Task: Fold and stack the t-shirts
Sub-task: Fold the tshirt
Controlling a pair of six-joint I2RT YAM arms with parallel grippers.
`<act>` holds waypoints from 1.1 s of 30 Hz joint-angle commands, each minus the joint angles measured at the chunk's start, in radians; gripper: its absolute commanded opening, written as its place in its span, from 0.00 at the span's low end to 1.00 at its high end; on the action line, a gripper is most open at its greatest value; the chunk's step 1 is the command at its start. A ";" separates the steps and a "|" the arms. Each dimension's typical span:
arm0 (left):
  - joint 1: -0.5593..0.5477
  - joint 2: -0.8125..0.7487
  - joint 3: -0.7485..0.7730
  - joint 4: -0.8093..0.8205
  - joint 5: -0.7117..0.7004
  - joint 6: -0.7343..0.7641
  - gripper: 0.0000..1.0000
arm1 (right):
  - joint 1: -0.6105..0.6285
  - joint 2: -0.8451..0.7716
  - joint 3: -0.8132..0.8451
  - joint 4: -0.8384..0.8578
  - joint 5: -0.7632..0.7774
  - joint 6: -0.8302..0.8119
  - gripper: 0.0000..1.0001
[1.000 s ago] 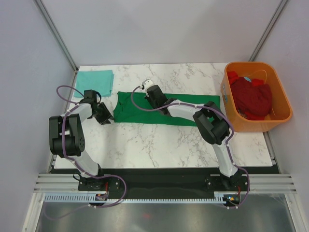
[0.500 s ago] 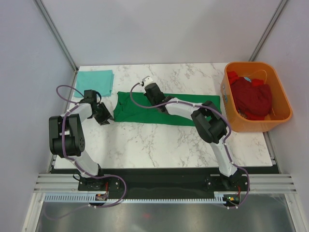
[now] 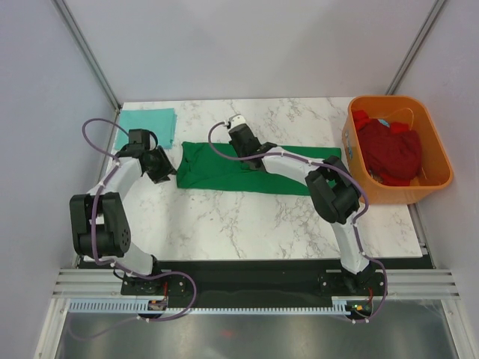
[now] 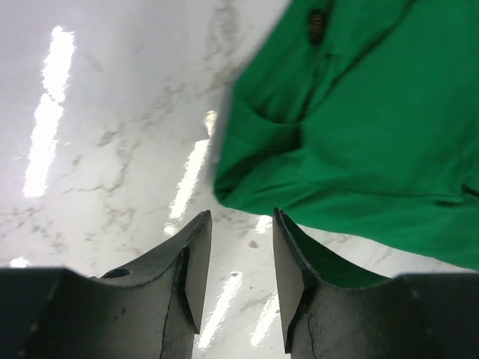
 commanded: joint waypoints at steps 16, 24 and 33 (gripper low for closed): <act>-0.178 0.212 0.123 -0.004 -0.109 0.016 0.47 | -0.048 0.023 -0.016 -0.035 -0.359 0.172 0.11; -0.172 0.206 0.210 -0.028 -0.071 0.039 0.50 | -0.050 -0.069 -0.064 -0.024 -0.323 0.137 0.12; -0.174 0.068 0.172 -0.070 -0.057 0.074 0.50 | -0.050 -0.172 -0.064 -0.068 -0.353 0.192 0.21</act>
